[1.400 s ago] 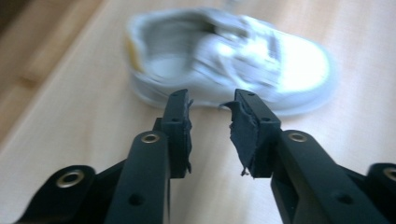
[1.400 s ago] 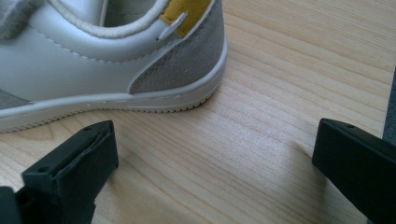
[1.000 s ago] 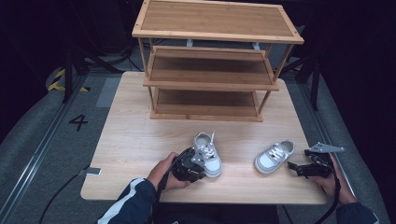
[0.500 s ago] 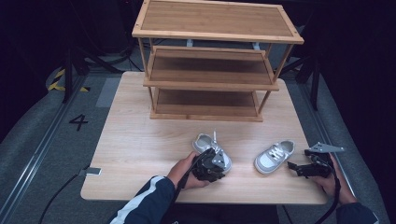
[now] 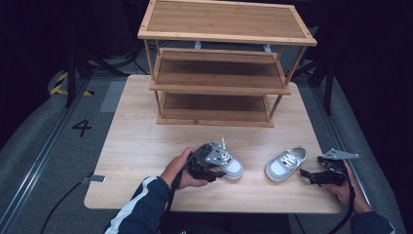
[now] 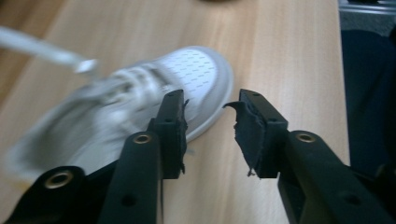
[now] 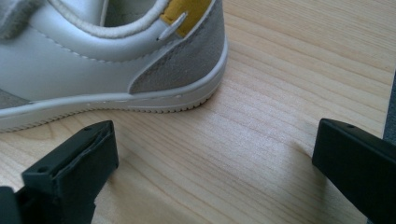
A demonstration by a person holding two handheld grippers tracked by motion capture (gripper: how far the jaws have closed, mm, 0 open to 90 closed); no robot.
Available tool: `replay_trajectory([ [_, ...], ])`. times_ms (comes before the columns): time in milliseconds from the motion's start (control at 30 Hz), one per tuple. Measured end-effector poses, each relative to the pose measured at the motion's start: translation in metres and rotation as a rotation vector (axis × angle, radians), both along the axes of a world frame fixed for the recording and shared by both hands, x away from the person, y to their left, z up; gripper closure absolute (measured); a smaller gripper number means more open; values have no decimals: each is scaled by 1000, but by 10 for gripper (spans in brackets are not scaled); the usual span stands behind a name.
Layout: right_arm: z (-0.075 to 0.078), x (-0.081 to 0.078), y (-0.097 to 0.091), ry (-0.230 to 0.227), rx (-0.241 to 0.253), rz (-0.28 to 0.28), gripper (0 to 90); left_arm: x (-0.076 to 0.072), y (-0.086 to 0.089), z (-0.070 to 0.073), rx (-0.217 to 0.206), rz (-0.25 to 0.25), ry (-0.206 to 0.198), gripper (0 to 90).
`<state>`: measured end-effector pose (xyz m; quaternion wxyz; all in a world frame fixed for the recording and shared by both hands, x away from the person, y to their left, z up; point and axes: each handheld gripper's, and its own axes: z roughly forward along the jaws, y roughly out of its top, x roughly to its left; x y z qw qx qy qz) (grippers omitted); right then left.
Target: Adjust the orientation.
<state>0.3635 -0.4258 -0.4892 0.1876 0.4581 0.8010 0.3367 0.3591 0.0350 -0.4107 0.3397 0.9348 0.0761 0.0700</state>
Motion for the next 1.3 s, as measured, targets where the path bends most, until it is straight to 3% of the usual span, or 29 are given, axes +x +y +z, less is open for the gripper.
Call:
replay_trajectory([
  [67, 0, 0, 0, 0, 0, 0, 5, 5, 12, 6, -9, 30, -24, 588],
  [133, 0, 0, 0, 0, 0, 0, 5, 11, 21, 7, 16, 62, -53, 554],
  [267, 0, 0, 0, 0, 0, 0, 5, 26, 30, 3, 38, 75, -38, 480],
  [433, 0, 0, 0, 0, 1, 0, 5, 37, 22, -4, 58, 49, -26, 446],
  [533, 0, 0, 0, 0, 1, 0, 5, 43, 15, -10, 104, 26, 8, 472],
  [633, 0, 0, 0, 0, 1, 0, 5, 44, 13, -10, 112, 28, 25, 519],
  [733, 0, 0, 0, 0, 1, 0, 5, 41, 18, -8, 84, 20, 81, 600],
  [800, 0, 0, 0, 0, 0, 1, 5, 36, 20, -7, 95, 10, 89, 636],
  [1067, 0, 0, 0, 0, 1, 0, 5, 4, 12, 0, 142, -69, 125, 607],
  [1300, 0, 0, 0, 0, 0, -1, 5, -13, -6, 1, 113, -139, 144, 554],
])
